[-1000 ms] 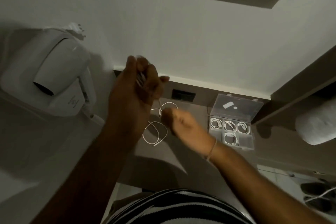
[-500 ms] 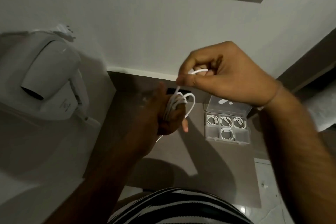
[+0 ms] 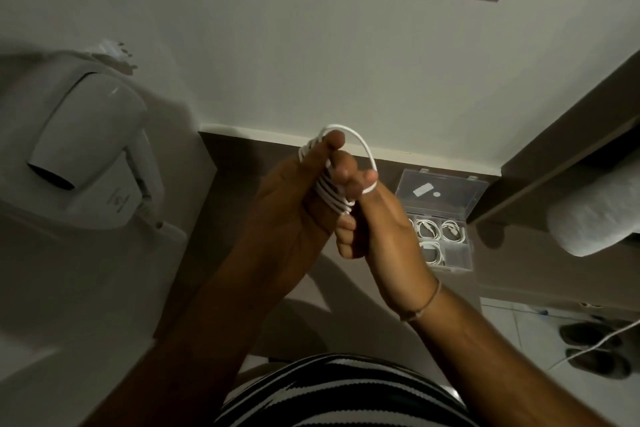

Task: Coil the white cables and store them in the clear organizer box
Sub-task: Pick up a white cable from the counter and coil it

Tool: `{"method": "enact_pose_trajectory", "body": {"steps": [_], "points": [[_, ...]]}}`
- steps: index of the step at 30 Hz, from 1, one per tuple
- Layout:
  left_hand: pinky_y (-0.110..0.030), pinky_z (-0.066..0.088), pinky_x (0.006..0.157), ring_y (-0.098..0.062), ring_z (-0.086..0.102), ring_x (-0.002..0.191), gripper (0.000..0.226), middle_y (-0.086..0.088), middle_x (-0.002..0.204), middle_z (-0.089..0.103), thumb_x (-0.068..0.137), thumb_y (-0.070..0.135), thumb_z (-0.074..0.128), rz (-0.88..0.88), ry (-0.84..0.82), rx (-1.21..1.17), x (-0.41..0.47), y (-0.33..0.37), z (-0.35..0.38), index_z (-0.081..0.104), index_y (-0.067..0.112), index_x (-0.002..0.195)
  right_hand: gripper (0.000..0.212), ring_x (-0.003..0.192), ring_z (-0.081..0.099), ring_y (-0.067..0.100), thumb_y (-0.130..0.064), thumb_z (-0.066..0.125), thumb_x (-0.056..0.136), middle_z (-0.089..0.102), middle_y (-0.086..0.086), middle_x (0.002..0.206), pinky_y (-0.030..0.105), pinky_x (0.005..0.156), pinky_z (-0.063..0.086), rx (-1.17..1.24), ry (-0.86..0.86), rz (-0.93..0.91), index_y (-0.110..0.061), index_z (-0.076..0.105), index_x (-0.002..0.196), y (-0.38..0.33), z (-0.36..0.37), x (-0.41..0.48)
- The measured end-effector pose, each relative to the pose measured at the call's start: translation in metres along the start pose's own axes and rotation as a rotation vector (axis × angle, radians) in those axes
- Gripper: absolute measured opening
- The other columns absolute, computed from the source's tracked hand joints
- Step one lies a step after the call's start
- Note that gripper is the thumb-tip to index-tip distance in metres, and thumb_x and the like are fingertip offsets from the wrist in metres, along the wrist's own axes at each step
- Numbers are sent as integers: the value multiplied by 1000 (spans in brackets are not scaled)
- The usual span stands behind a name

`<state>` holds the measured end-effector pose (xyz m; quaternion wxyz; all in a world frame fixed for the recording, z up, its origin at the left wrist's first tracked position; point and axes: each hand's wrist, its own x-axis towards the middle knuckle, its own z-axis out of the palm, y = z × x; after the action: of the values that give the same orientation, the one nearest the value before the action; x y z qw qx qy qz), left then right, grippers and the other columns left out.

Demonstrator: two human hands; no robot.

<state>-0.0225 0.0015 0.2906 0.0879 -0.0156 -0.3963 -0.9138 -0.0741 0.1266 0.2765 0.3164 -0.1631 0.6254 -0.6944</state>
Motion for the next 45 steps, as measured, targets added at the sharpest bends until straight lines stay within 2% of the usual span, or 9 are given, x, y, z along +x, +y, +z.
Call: {"method": "enact_pose_trajectory", "body": {"steps": [4, 8, 14, 20, 25, 30, 37, 41, 45], "points": [[-36, 54, 105, -17, 66, 75, 35, 1, 73, 61, 112, 9, 29, 128, 169, 426, 3, 4, 5, 60, 11, 97, 24, 55, 45, 5, -19, 50, 110, 51, 10, 68, 25, 55, 41, -403, -50, -144, -6, 60, 92, -5, -7, -14], [-43, 59, 95, -26, 64, 73, 29, -4, 71, 57, 112, -1, 28, 135, 270, 575, 5, -5, 11, 54, 3, 100, 15, 68, 70, 12, -32, 66, 98, 72, -2, 76, 40, 66, 61, -785, 79, -357, -19, 71, 91, -13, -17, -19], [-43, 62, 97, -17, 73, 81, 37, 3, 73, 66, 113, 14, 36, 142, 372, 515, 8, -11, 10, 66, 25, 95, 5, 74, 73, 11, -10, 80, 92, 75, -1, 80, 30, 74, 64, -808, 123, -659, -10, 76, 91, -14, -20, -16], [-31, 61, 71, -13, 69, 70, 38, 3, 71, 69, 113, 24, 40, 56, 491, 455, 4, -21, 14, 71, 25, 90, 15, 76, 71, 4, -17, 82, 93, 73, -11, 84, 28, 70, 63, -846, 121, -727, -13, 74, 105, -6, -30, -14], [-23, 39, 43, -17, 42, 40, 43, -11, 50, 42, 109, 6, 36, 19, 381, 513, 4, -21, 23, 57, 6, 72, 56, 83, 47, -1, -44, 85, 76, 36, -26, 97, 11, 75, 45, -912, 239, -684, -27, 47, 112, -4, -32, -7], [-22, 31, 39, -15, 32, 35, 43, 0, 40, 38, 102, -2, 37, -168, 127, 551, 13, -21, 9, 49, 7, 62, 116, 146, 48, 19, -15, 92, 75, 40, -5, 157, 46, 123, 42, -560, -251, -355, -43, 17, 159, -9, -40, -4], [-23, 16, 37, -9, 22, 30, 39, 8, 36, 36, 86, 37, 49, -459, -88, 53, 28, -21, -34, 51, 19, 51, 43, 131, 67, 11, -22, 50, 108, 71, -6, 141, 25, 108, 56, -328, -109, -202, -14, 56, 150, -10, -52, -8], [-18, 23, 38, -13, 21, 27, 66, 1, 35, 27, 101, 55, 47, -489, 110, 314, 34, -31, -36, 47, 14, 50, 35, 119, 75, 16, -3, 61, 102, 78, 5, 128, 46, 103, 62, -403, 158, -254, -7, 68, 136, 14, -37, -2], [-20, 31, 37, -16, 26, 28, 68, -3, 36, 31, 102, 57, 53, -354, 275, 522, 33, -42, -33, 50, 14, 48, 27, 102, 81, 19, 2, 71, 96, 84, 6, 111, 41, 89, 68, -283, 302, -257, -2, 76, 122, 22, -35, 1]]}}
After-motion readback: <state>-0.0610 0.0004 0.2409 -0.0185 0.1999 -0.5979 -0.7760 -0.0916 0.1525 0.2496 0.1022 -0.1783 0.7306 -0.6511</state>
